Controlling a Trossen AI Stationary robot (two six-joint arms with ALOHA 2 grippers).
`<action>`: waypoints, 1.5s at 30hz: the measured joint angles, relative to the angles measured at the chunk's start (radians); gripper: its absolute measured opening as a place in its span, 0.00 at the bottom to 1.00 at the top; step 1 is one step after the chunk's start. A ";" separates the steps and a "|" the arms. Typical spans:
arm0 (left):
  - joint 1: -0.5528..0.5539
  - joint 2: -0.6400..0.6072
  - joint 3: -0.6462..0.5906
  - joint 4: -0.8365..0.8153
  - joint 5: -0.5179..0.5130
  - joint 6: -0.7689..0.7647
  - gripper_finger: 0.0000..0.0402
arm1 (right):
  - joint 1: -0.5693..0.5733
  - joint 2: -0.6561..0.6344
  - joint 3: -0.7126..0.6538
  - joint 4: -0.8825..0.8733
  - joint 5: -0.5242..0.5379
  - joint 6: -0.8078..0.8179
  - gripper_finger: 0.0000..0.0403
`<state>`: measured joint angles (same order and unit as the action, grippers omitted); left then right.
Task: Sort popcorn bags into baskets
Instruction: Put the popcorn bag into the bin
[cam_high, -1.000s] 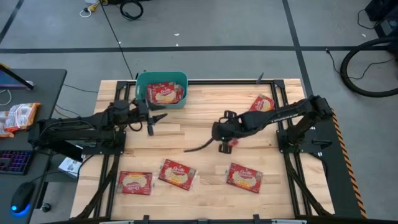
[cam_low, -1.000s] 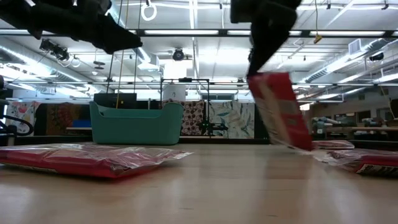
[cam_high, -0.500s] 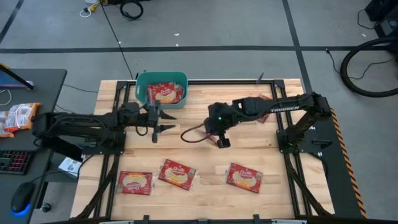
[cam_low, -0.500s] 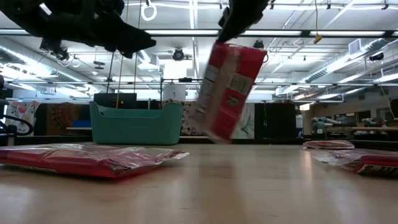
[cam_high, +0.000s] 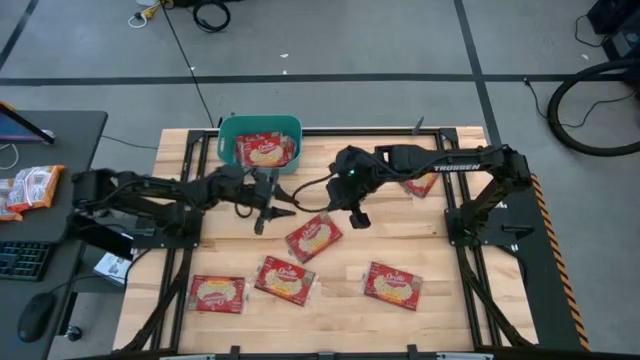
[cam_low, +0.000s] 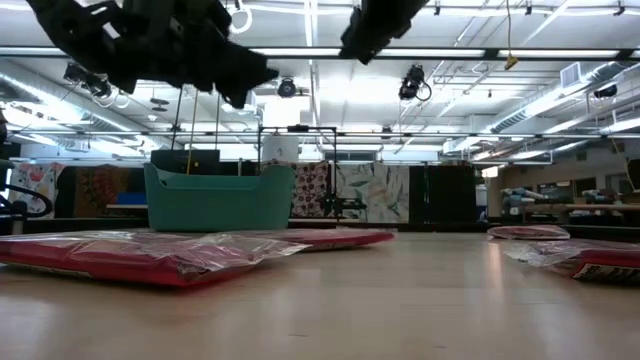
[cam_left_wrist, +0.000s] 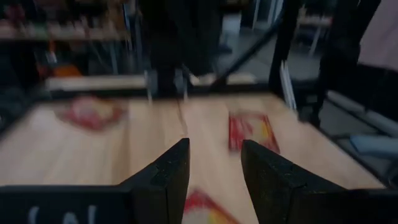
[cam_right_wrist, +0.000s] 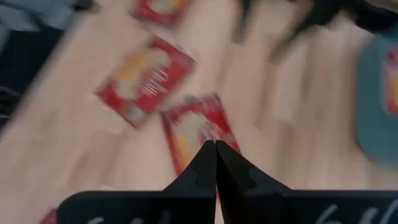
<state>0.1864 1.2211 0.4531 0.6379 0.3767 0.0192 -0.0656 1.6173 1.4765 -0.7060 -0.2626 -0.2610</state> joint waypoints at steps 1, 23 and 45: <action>-0.007 0.014 0.009 -0.035 -0.008 0.000 0.37 | 0.008 0.000 -0.008 -0.010 0.051 0.018 0.02; -0.183 0.122 0.085 -0.567 -0.261 -0.008 0.49 | 0.112 0.000 -0.445 0.264 0.305 0.492 0.33; -0.219 0.121 0.084 -0.619 -0.260 -0.060 0.48 | 0.157 0.164 -0.528 0.481 0.348 0.923 0.34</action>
<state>-0.0330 1.3418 0.5369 0.0185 0.1165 -0.0406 0.0912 1.7812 0.9489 -0.2247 0.0853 0.6621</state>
